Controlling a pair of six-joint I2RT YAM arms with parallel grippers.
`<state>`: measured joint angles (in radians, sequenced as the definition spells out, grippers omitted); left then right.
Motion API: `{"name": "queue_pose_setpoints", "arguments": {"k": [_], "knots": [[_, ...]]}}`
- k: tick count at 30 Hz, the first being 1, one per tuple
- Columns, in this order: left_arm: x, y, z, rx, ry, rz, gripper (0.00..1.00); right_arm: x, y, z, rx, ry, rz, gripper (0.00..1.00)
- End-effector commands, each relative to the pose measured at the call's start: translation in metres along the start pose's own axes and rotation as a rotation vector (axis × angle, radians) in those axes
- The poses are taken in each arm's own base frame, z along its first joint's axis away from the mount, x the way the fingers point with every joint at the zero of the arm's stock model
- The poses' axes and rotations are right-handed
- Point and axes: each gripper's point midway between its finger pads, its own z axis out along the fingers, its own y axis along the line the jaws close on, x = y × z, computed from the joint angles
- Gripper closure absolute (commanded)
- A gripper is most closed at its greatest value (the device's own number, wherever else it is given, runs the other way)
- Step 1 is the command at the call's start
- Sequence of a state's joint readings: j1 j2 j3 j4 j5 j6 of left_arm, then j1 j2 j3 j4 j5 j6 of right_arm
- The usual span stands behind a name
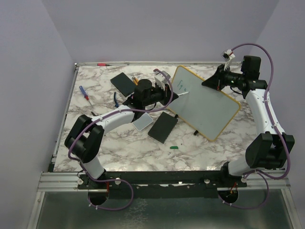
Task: Write a sentence on the whiteboard
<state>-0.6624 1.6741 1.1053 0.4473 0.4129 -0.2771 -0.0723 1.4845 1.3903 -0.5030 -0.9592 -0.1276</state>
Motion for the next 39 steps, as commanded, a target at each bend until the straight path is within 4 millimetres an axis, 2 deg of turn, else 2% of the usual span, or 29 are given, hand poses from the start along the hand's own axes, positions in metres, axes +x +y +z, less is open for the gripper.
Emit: {"name": "queue_pose_setpoints", "arguments": {"k": [1,15,23,39], "knots": [[-0.014,0.001,0.005,-0.019,-0.039,0.007,1.0,0.022,0.011,0.005,-0.058,0.06,0.083,0.99],[-0.014,0.01,-0.004,-0.07,-0.047,0.014,1.0,0.023,0.011,0.004,-0.056,0.061,0.084,0.99],[-0.005,0.013,-0.007,-0.084,-0.028,0.013,1.0,0.022,0.012,0.004,-0.057,0.06,0.081,0.99],[0.001,0.001,-0.002,-0.044,-0.011,0.015,1.0,0.023,0.011,0.004,-0.057,0.064,0.087,0.99]]}}
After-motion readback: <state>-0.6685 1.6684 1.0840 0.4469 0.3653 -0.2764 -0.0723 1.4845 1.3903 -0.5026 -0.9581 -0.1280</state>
